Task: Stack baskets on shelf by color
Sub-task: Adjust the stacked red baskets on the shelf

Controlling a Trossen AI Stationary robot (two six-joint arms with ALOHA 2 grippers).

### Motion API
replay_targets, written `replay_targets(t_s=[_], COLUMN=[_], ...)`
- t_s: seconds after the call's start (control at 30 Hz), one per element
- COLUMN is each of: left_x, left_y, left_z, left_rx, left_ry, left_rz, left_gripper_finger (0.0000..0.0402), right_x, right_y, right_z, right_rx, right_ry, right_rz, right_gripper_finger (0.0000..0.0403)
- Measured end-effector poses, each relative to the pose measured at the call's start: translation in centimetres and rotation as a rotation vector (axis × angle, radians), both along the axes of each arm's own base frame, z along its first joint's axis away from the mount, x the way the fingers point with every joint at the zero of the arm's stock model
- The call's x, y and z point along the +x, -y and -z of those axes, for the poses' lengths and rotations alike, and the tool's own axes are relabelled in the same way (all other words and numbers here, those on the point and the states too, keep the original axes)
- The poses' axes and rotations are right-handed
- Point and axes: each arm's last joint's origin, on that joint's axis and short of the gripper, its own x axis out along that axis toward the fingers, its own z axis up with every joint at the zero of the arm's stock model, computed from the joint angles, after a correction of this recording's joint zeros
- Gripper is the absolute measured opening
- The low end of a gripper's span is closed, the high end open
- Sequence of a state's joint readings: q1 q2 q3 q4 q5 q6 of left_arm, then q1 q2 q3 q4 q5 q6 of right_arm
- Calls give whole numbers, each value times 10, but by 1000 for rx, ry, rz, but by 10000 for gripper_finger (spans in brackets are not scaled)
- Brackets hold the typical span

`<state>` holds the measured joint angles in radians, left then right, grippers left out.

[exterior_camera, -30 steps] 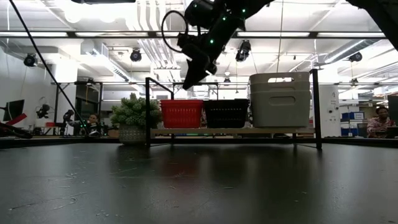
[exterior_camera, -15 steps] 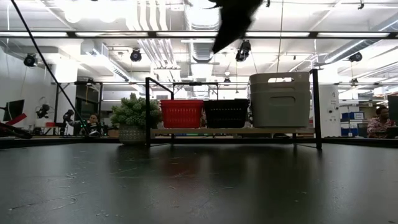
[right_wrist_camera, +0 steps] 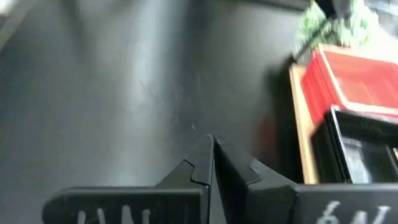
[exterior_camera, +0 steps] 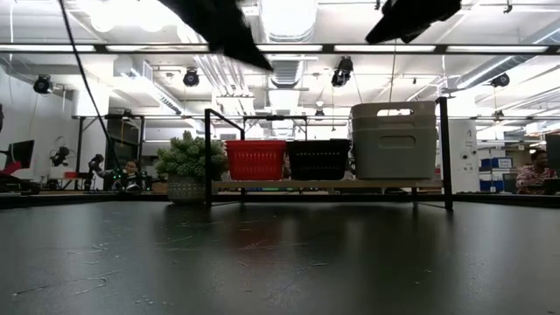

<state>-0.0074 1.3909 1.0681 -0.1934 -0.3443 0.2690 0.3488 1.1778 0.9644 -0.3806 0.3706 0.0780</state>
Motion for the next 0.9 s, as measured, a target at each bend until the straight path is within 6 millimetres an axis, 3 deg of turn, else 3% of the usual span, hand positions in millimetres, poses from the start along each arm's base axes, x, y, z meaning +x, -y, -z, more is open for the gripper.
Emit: replay_targets(t_s=[0.2, 0.37, 0.53, 0.9], left_x=[22, 39, 46, 44], left_y=[-76, -110, -119, -115], left_z=[8, 36, 48, 39], left_rx=[-120, -192, -191, -183], left_ry=[-285, -345, -381, -354], left_rz=[-47, -72, -75, -54], left_gripper_finger=[0, 0, 0, 0], right_x=[-21, -31, -32, -32], right_y=[1, 5, 5, 6], right_z=[11, 22, 29, 37], right_rx=[35, 51, 56, 50], right_ry=[115, 107, 87, 62], right_rz=[-33, -20, -11, -9], right_gripper_finger=[9, 9, 9, 9])
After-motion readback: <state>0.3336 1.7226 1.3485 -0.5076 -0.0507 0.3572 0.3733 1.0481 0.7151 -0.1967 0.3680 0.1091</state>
